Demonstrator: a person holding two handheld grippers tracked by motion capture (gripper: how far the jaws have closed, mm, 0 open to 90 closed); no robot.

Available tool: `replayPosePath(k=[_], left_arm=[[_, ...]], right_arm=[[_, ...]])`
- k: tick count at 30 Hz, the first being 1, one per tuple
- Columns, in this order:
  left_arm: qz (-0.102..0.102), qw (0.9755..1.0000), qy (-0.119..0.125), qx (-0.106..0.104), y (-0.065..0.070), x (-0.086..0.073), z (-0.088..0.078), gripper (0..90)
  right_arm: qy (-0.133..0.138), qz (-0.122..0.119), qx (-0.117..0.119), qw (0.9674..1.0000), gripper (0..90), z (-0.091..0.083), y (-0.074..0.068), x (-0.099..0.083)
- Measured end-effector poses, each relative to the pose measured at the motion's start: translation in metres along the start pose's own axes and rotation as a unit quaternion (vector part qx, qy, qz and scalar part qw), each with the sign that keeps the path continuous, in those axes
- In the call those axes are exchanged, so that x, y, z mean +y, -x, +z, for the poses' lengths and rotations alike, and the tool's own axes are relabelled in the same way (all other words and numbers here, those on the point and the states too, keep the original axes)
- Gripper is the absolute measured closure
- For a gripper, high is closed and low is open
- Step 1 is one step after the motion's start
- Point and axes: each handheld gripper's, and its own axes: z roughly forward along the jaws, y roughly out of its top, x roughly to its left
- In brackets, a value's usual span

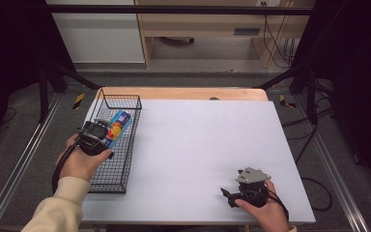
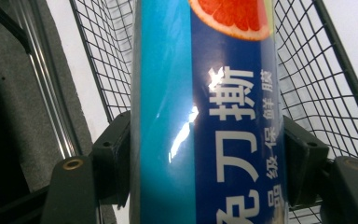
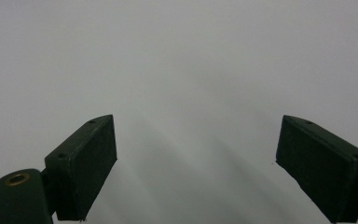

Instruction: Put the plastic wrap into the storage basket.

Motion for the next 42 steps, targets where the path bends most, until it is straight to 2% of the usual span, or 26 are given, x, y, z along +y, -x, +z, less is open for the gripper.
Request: replayPosePath(k=[5, 13, 30, 42], left_arm=[[-0.008, 0.9999, -0.009, -0.005, -0.003, 0.003, 0.006, 32.0], [-0.001, 0.9994, -0.033, -0.008, -0.002, 0.007, 0.014, 32.0], [0.006, 0.9978, -0.064, -0.019, 0.000, 0.009, 0.026, 31.9], [0.016, 0.9967, -0.079, -0.008, 0.005, 0.009, 0.034, 31.8]], right_arm=[[0.000, 0.001, -0.001, 1.0000, 12.6, 0.000, 0.001, 0.000], [-0.001, 0.003, 0.000, 1.0000, 12.6, 0.000, 0.000, -0.001], [-0.002, 0.004, 0.000, 1.0000, 12.5, 0.001, 0.000, 0.000], [-0.003, 0.001, 0.000, 1.0000, 12.6, 0.000, 0.001, -0.001]])
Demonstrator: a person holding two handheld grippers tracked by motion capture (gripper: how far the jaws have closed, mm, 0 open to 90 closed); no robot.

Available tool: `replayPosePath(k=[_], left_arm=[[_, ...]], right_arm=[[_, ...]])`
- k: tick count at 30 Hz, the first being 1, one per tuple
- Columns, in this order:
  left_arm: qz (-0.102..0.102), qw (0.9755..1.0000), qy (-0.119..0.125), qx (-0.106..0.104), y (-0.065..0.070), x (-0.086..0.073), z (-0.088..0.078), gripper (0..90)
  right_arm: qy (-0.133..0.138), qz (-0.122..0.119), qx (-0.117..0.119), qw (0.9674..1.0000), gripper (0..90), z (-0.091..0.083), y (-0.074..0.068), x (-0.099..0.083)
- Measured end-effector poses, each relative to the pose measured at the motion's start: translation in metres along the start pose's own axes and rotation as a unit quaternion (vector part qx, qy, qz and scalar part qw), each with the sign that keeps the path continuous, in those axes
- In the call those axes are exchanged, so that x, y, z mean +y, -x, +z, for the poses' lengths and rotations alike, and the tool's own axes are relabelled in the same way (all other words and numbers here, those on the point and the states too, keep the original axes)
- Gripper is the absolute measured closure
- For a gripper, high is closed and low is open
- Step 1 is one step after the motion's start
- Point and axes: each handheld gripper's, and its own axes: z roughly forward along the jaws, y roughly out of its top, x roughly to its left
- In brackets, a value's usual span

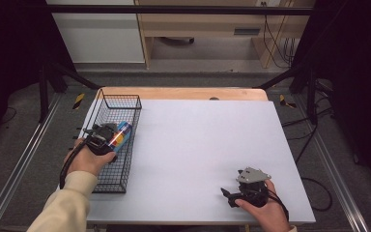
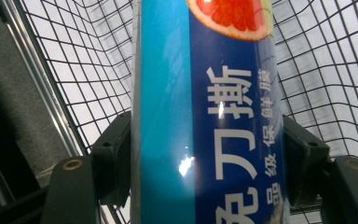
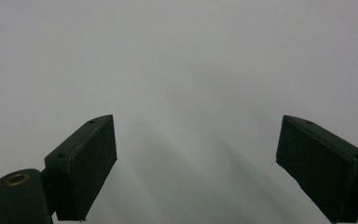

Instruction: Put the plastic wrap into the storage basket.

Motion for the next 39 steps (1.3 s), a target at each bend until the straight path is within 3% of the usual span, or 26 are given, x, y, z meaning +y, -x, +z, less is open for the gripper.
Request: replayPosePath(k=[8, 26, 30, 33, 35, 39], left_arm=[[0.009, 0.9999, -0.009, 0.008, 0.003, 0.001, 0.002, 31.8], [0.028, 0.9991, -0.003, 0.032, 0.009, 0.002, 0.002, 31.0], [0.029, 0.9988, 0.014, 0.037, 0.009, 0.001, -0.001, 28.6], [0.012, 0.9988, 0.042, 0.023, 0.005, -0.001, -0.007, 21.5], [0.007, 0.9977, 0.065, 0.015, 0.005, -0.003, -0.012, 18.6], [0.014, 0.9951, 0.093, 0.031, 0.010, -0.006, -0.022, 13.1]], right_arm=[[0.001, 0.000, 0.000, 1.0000, 12.6, 0.000, 0.000, 0.000], [-0.003, 0.002, 0.004, 1.0000, 12.5, 0.001, -0.001, 0.000], [-0.004, 0.002, 0.007, 1.0000, 12.5, 0.001, -0.001, 0.000], [-0.004, 0.000, 0.007, 1.0000, 12.2, 0.001, -0.001, 0.000], [-0.004, -0.001, 0.006, 1.0000, 12.1, 0.001, -0.002, 0.000], [-0.004, -0.001, 0.005, 1.0000, 11.7, 0.001, -0.001, 0.000]])
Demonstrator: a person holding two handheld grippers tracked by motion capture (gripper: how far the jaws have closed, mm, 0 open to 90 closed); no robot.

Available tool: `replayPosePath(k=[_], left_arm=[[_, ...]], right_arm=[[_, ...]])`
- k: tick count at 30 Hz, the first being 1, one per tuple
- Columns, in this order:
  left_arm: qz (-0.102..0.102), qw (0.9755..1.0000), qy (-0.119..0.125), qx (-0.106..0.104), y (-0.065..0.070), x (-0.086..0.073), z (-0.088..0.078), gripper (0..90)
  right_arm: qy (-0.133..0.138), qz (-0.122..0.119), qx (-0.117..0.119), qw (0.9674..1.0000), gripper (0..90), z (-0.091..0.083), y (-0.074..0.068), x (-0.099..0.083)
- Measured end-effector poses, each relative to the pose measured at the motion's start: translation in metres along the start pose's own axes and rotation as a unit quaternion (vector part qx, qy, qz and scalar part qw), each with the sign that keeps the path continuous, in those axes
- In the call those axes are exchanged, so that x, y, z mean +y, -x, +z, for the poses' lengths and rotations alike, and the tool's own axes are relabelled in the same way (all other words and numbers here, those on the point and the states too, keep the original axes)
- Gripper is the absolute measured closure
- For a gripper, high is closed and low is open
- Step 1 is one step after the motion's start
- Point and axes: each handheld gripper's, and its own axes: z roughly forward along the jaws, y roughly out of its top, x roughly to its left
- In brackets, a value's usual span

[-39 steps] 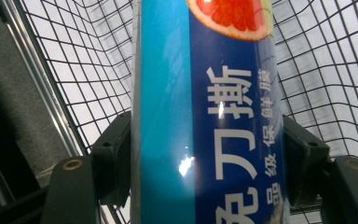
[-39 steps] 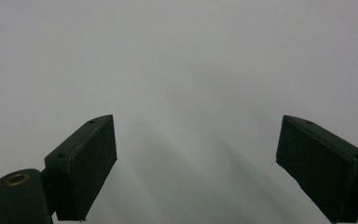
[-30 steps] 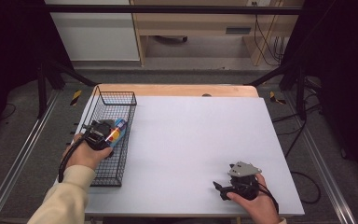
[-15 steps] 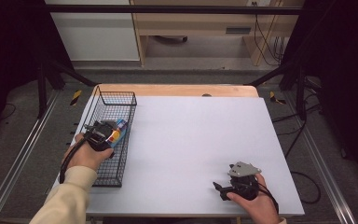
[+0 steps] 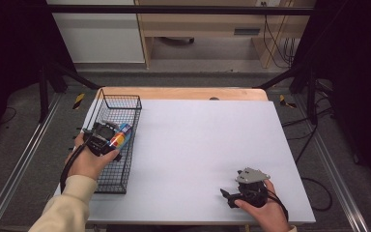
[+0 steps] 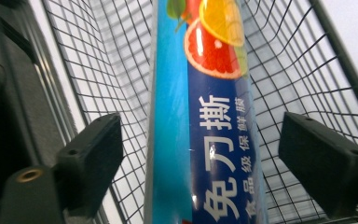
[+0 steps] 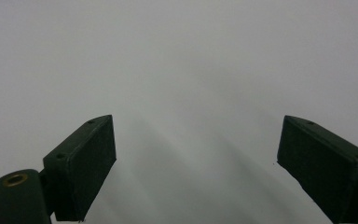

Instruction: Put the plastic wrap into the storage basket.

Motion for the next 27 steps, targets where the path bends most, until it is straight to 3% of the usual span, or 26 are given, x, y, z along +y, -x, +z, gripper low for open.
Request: replayPosePath(k=[5, 10, 13, 20, 23, 27], left_arm=[[0.005, 0.9973, 0.070, 0.022, 0.005, -0.005, -0.021, 9.0], [0.015, 0.9933, 0.111, 0.028, 0.011, -0.010, -0.032, 6.0], [0.025, 0.9911, 0.125, 0.038, 0.013, -0.013, -0.034, 5.6], [0.028, 0.9882, 0.145, 0.039, 0.020, -0.016, -0.039, 5.8], [0.032, 0.9841, 0.168, 0.046, 0.025, -0.015, -0.041, 5.9], [0.035, 0.9810, 0.183, 0.055, 0.031, -0.014, -0.044, 5.9]], right_arm=[[0.001, 0.002, -0.004, 1.0000, 9.6, 0.000, 0.000, 0.000], [0.000, 0.005, -0.008, 1.0000, 7.3, 0.000, 0.002, 0.000], [0.004, 0.010, -0.013, 0.9999, 5.7, -0.001, 0.003, 0.000], [0.002, 0.010, -0.016, 0.9998, 5.6, -0.002, 0.004, 0.000], [0.001, 0.009, -0.017, 0.9998, 5.7, -0.002, 0.004, 0.000], [0.004, 0.010, -0.017, 0.9998, 5.7, -0.003, 0.004, 0.000]])
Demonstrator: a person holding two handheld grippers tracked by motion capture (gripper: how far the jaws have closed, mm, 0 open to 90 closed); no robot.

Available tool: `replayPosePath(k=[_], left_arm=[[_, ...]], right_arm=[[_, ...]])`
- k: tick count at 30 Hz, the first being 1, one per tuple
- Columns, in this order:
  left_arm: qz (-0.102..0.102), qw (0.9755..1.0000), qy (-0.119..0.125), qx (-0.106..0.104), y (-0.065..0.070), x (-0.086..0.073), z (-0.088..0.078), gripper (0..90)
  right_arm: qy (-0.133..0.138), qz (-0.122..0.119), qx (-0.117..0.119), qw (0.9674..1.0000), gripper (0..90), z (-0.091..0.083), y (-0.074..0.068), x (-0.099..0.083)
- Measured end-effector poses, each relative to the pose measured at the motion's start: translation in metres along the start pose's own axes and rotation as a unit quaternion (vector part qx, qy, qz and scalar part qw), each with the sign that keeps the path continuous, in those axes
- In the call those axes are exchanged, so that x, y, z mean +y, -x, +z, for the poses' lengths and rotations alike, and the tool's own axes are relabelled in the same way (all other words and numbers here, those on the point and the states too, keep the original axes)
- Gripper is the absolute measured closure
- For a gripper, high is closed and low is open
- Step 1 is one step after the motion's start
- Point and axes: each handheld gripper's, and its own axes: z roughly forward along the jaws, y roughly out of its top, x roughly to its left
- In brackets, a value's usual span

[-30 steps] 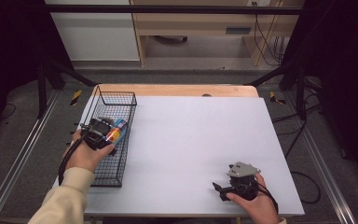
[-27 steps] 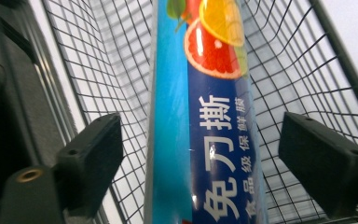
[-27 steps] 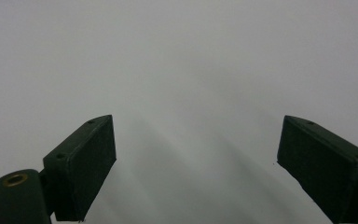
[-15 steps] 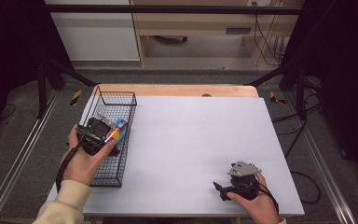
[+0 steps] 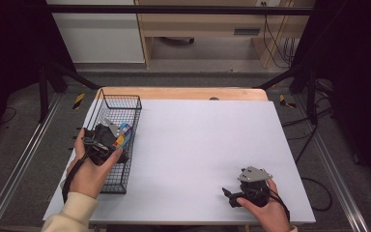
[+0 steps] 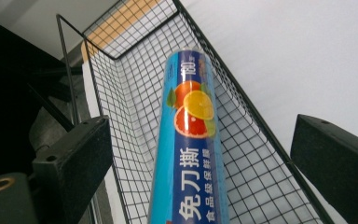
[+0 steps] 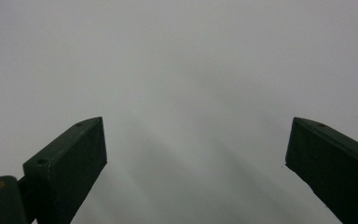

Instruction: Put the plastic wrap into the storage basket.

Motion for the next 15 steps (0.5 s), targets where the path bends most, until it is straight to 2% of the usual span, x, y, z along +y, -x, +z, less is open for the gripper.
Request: replayPosePath(k=[2, 8, 11, 12, 13, 15], left_arm=[[0.009, 1.0000, 0.002, 0.002, 0.003, 0.001, -0.001, 5.8], [0.016, 0.9998, 0.010, 0.001, 0.010, 0.004, -0.004, 5.8], [0.024, 0.9993, 0.026, -0.012, 0.015, 0.006, -0.006, 5.8], [0.007, 0.9990, 0.036, -0.027, 0.019, 0.007, -0.008, 6.0], [0.001, 0.9983, 0.045, -0.037, 0.021, 0.008, -0.010, 6.3], [0.005, 0.9974, 0.058, -0.043, 0.027, 0.011, -0.013, 6.3]], right_arm=[[-0.001, -0.001, -0.001, 1.0000, 5.7, 0.000, 0.000, 0.000], [-0.002, -0.003, -0.003, 1.0000, 5.7, 0.000, 0.000, 0.000], [0.000, -0.003, -0.005, 1.0000, 5.7, 0.000, 0.001, 0.000], [0.000, -0.002, -0.005, 1.0000, 5.7, 0.000, 0.001, 0.000], [-0.001, -0.002, -0.006, 1.0000, 5.7, 0.000, 0.001, 0.000], [-0.001, -0.004, -0.005, 1.0000, 5.7, 0.000, 0.001, 0.000]])
